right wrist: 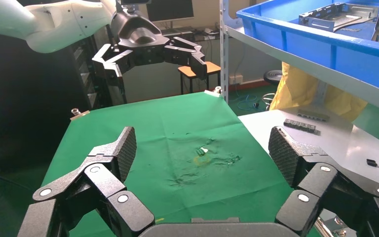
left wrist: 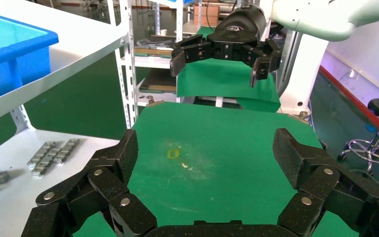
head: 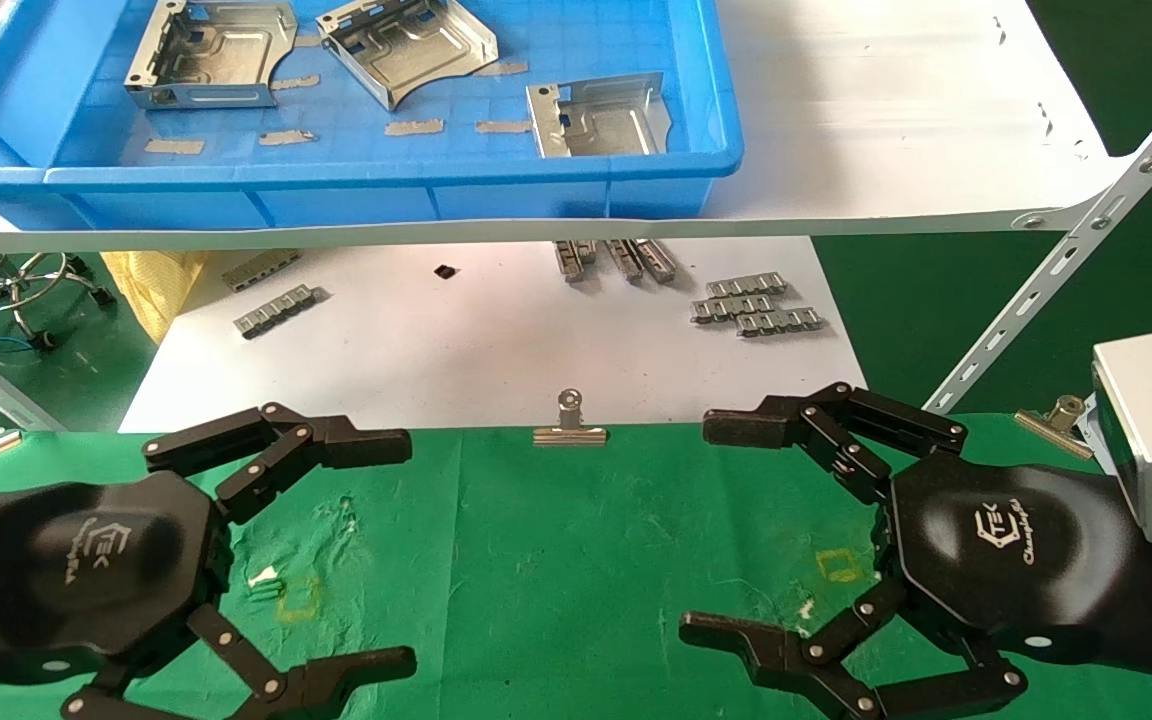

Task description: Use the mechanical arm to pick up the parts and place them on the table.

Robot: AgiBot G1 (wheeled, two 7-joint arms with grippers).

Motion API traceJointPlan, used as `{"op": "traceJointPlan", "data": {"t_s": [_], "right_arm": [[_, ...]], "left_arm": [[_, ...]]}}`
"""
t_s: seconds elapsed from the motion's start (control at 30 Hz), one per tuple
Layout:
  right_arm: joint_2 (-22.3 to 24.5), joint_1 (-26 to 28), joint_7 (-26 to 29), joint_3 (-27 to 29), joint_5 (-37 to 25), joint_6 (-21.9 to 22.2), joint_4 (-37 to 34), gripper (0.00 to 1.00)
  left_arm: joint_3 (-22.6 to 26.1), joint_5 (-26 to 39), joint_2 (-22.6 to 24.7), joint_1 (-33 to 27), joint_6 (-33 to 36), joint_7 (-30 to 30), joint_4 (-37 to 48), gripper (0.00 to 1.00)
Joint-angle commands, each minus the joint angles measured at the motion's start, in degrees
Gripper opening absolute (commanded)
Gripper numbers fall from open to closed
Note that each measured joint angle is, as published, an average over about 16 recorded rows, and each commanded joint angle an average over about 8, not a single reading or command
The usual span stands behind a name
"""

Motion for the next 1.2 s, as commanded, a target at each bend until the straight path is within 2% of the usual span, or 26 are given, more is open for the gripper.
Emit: {"op": "traceJointPlan", "data": {"t_s": [0.03, 1.2], "right_arm": [[0.0, 0.0, 0.0, 0.0, 0.0, 0.0, 0.0, 0.00], [0.0, 0.0, 0.0, 0.0, 0.0, 0.0, 0.0, 0.00]], "left_arm": [[0.0, 0.0, 0.0, 0.0, 0.0, 0.0, 0.0, 1.00], [0.0, 0.0, 0.0, 0.0, 0.0, 0.0, 0.0, 1.00]]}}
